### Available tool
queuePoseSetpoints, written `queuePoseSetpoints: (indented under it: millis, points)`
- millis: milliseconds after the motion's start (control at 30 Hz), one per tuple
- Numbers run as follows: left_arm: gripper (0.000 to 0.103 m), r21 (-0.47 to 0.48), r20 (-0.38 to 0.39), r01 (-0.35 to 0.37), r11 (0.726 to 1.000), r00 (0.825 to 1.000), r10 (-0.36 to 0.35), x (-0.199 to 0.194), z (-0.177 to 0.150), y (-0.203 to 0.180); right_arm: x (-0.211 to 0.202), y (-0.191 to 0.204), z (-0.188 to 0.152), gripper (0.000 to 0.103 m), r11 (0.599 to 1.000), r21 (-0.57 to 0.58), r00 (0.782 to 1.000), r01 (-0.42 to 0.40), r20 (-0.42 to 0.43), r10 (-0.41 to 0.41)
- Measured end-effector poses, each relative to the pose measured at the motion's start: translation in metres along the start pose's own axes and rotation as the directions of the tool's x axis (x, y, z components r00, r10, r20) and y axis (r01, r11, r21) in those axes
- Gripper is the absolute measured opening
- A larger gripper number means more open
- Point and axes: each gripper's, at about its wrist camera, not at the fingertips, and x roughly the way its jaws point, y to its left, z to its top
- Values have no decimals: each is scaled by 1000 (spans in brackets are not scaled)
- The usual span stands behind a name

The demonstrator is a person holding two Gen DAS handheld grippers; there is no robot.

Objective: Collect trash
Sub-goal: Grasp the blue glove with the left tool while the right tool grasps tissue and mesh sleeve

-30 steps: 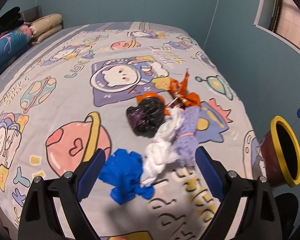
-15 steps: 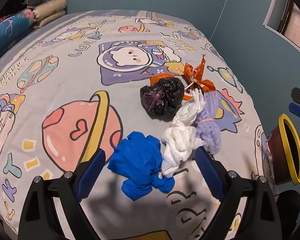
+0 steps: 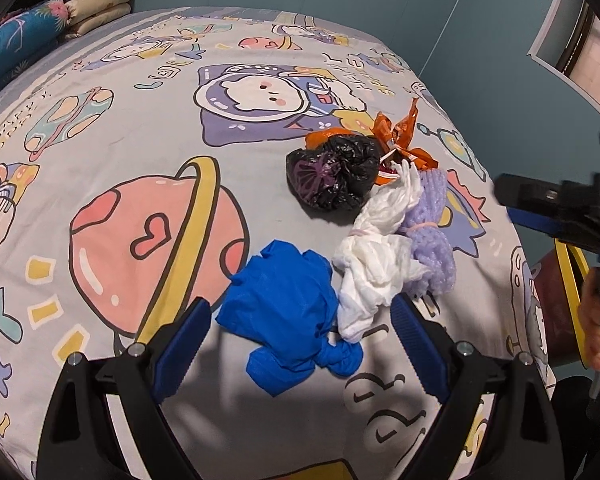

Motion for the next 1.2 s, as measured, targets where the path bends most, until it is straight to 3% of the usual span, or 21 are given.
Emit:
queuePoseSetpoints:
  millis: [367, 567, 767, 933, 1200]
  points:
    - [86, -1, -5, 39, 999, 999, -39, 9, -5, -1, 42, 7, 11, 82, 999, 41, 994, -28, -103, 33]
    - [73, -9, -27, 49, 999, 998, -50, 19, -7, 2, 58, 11, 13, 82, 998, 44, 989, -34, -146, 40]
    - [53, -5, -37, 53, 999, 998, -53, 23, -9, 4, 73, 12, 15, 80, 998, 54, 984, -34, -174, 43]
    - [35, 5, -41, 51, 999, 998, -51, 26, -10, 3, 89, 13, 14, 74, 998, 55, 977, -20, -211, 32]
    - [25, 4, -43, 68, 998, 997, -67, 23, -9, 1, 102, 9, 13, 55, 997, 81, 972, 3, -235, 16]
